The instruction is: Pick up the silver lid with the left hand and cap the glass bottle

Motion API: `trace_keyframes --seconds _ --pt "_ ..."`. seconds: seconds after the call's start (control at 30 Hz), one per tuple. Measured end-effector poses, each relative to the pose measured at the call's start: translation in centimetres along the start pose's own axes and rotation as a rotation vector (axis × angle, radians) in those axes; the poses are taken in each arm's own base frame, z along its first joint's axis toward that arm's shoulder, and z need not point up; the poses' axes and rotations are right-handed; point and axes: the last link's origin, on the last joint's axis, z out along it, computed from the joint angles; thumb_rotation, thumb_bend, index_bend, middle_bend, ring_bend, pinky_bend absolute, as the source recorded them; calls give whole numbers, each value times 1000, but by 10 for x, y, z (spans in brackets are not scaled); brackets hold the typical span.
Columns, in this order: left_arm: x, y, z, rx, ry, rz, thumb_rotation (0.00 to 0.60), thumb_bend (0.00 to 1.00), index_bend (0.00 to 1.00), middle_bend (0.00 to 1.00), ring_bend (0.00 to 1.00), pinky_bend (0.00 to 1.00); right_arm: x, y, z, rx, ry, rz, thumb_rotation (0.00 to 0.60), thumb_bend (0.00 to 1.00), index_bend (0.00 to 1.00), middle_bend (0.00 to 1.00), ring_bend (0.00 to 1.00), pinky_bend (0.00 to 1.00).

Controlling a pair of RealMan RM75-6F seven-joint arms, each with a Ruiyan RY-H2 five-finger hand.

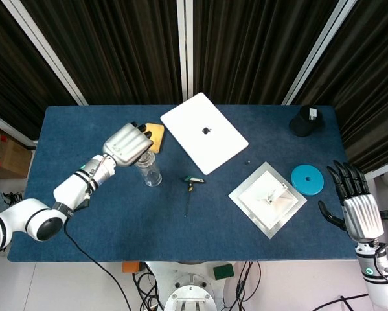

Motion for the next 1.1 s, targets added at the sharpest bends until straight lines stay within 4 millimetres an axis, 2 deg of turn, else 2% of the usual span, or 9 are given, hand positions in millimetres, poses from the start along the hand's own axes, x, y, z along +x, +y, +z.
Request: trace_keyframes --seconds 0.27,0.43,0.67,0.83,0.9,1.1 --pt "-2 1 2 2 0 0 600 427 623 329 237 343 0 1 0 -2 -4 0 600 327 0 0 0 32" --pt "-2 1 1 -1 2 5 600 422 574 329 235 342 -1 0 0 -3 -8 0 600 327 0 0 0 32" --pt "-1 0 -1 -7 -2 16 600 420 410 306 223 332 -1 -1 1 -3 -6 -1 600 327 0 0 0 32" --pt "-1 -1 -6 -9 -28 4 600 421 163 266 195 305 0 -1 0 -2 -4 -2 600 327 0 0 0 32" --pt "0 -3 -7 -4 -30 8 600 420 102 254 188 299 0 -1 0 -2 -4 -1 600 327 0 0 0 32" --pt "6 -8 -14 16 -12 16 600 373 86 239 183 292 0 -1 1 -3 -1 -1 600 328 0 0 0 32"
